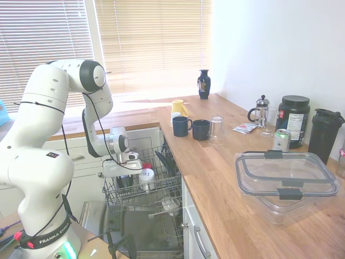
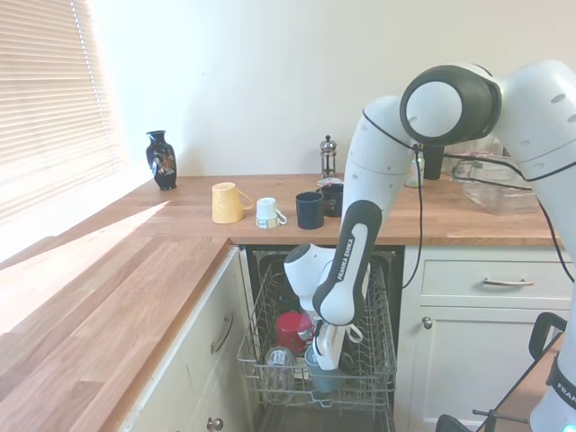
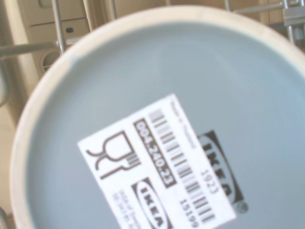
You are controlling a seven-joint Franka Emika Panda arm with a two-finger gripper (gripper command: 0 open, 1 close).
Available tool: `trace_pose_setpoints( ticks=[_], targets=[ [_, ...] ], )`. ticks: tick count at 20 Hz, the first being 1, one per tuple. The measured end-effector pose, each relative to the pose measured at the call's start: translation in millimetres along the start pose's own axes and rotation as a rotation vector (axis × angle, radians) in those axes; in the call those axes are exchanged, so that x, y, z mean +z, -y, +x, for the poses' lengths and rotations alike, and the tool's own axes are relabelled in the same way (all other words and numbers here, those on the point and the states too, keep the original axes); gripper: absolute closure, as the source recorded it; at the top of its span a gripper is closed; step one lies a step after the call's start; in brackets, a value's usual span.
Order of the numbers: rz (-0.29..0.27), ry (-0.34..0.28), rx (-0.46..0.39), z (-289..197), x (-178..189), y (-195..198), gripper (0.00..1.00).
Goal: Unload a mug from dishwasher
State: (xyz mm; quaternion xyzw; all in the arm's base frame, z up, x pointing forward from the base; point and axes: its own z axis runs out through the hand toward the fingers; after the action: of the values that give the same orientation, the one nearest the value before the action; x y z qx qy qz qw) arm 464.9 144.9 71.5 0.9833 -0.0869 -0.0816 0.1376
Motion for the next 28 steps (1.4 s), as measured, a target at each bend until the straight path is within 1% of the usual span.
trace_pose_setpoints(
  ticks=[16,22,28],
  targets=[
    [0.011,-0.015,-0.007,-0.6,-11.7,1.6,1.00],
    [0.028,-0.051,0.019,-4.5,-38.7,-5.9,1.00],
    [0.061,-0.101,0.058,-10.8,-83.1,-18.9,1.00]
  ],
)
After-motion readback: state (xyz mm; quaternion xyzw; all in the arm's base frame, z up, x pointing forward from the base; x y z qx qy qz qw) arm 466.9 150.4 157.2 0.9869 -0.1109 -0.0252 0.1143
